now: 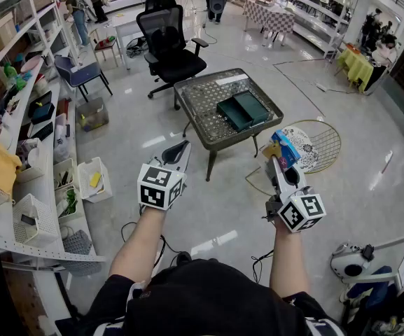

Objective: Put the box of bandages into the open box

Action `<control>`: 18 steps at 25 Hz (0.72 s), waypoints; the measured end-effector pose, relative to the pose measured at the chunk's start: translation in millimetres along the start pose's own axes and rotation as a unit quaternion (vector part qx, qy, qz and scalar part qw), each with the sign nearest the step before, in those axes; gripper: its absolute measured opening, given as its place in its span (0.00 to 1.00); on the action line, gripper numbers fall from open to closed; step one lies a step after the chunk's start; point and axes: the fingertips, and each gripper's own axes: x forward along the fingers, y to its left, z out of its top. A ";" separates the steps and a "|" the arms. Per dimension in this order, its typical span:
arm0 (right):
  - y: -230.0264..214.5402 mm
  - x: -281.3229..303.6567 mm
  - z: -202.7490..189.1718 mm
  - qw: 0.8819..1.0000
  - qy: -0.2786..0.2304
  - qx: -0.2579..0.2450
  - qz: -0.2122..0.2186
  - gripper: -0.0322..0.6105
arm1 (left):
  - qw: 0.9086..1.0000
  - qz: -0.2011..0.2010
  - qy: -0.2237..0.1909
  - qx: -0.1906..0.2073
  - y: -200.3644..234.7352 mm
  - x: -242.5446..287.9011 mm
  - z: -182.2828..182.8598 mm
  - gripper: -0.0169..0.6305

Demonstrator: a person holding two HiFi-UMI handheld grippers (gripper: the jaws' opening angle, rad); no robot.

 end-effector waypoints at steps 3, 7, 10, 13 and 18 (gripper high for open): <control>-9.4 -2.5 -6.2 1.000 0.004 0.005 -0.001 0.17 | 1.000 0.002 0.007 -0.004 -4.2 1.9 -10.3 0.05; -14.4 -8.2 -12.7 1.000 0.011 0.004 -0.005 0.17 | 1.000 0.000 0.012 -0.012 -10.0 2.0 -17.5 0.05; -13.7 -20.8 -19.4 1.000 0.017 0.004 -0.011 0.17 | 1.000 -0.006 0.013 -0.016 -16.9 -5.7 -21.6 0.05; -18.8 -39.8 -35.4 0.999 0.028 0.022 -0.018 0.17 | 0.999 0.004 0.020 -0.030 -17.0 -14.1 -35.1 0.05; -26.7 -58.2 -42.6 0.999 0.026 0.041 -0.013 0.18 | 0.998 0.026 0.036 -0.050 -15.3 -25.9 -60.4 0.05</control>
